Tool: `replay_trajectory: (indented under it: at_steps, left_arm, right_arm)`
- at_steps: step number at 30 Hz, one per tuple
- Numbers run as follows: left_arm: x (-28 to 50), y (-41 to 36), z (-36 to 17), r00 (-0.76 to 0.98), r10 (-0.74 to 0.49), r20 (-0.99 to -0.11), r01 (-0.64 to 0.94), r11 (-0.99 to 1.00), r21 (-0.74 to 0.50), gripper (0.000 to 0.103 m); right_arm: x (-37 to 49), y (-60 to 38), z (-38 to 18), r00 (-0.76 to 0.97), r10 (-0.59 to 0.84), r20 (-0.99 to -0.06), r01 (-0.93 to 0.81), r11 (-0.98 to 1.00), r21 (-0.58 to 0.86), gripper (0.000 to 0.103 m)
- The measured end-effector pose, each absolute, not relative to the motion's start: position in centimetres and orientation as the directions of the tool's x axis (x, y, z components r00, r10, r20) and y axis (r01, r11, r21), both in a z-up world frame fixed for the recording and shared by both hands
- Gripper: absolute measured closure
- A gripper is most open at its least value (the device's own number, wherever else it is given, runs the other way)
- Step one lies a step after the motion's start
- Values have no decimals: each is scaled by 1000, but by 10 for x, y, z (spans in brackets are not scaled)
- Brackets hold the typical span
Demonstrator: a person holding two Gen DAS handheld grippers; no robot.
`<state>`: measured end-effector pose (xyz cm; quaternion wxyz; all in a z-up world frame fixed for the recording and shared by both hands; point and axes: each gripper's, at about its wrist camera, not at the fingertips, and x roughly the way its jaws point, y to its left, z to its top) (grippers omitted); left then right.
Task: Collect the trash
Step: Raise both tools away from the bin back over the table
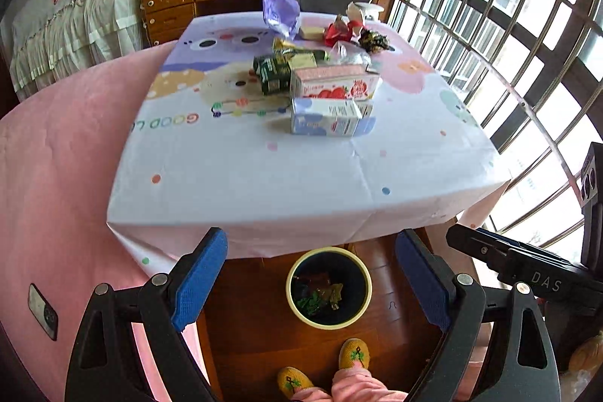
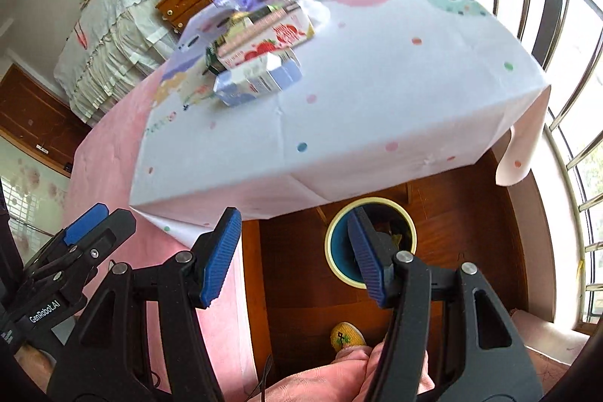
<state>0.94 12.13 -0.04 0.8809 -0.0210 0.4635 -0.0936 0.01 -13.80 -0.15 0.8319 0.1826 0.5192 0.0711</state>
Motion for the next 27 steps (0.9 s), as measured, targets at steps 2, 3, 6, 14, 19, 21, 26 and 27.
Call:
replay_trajectory:
  at_steps: [2,3,6,14,19,21,26,27]
  left_arm:
    - [9,126,23,574,-196,-795,160,979,-126,11]
    - [10,128,36,584,-203,-786,168,978,-127,11]
    - [12,131,62,616,-222,-756,192,973,-129,11]
    - [35,142,96,646,-216,-732,183,975,-126,11]
    - [64,152,82,621,-195,-759,110,981,-162,11]
    - [77,154,73,613,-170,-771,77,985,-155,11]
    - [111,157,47,596,-71,-800,-52,991,-127,11]
    - [118,157,41,584,-56,-810,-82,988,-128,11]
  right_arm:
    - [2,-132,23,479,305,-823,43,928,370,47]
    - [3,-128,33,493,303,-815,27,931,363,47]
    - [9,-120,66,538,288,-792,-28,945,325,47]
    - [43,-91,108,583,287,-760,-156,958,241,47]
    - [83,-83,99,552,303,-777,-236,950,204,47]
    - [103,-81,89,530,312,-789,-278,942,186,47]
    - [162,-68,46,444,343,-828,-422,895,145,47]
    - [172,-66,38,422,352,-836,-453,880,142,47]
